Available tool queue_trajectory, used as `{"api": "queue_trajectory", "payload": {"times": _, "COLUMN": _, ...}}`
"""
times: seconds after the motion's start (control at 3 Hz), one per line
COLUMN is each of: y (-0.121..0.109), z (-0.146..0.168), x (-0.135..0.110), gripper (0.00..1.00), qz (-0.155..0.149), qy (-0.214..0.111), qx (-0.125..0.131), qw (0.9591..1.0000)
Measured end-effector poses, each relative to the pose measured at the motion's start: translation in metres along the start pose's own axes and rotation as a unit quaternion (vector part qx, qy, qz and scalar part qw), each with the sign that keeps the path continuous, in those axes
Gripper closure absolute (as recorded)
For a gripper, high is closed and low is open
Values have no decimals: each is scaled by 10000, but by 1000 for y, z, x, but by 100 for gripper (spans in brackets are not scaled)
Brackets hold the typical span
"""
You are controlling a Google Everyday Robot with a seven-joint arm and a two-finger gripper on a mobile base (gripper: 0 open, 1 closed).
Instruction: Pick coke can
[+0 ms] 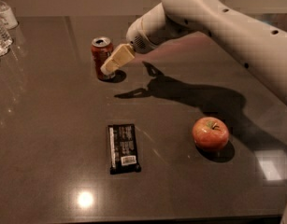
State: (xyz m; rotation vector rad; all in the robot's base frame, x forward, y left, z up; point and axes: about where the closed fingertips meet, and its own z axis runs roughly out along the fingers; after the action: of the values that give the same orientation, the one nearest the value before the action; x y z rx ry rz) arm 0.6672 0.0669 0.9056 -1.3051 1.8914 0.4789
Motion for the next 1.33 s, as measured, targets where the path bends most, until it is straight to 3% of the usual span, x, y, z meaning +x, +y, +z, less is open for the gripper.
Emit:
{"api": "queue_trajectory", "payload": {"times": 0.67, "y": 16, "z": 40, "x": -21, "gripper": 0, "qz": 102, "qy": -263, "qx": -176, "qw": 9994}}
{"api": "queue_trajectory", "payload": {"times": 1.33, "y": 26, "z": 53, "x": -30, "gripper": 40, "qz": 144, "qy": -326, "qx": -279, "qw": 9990}}
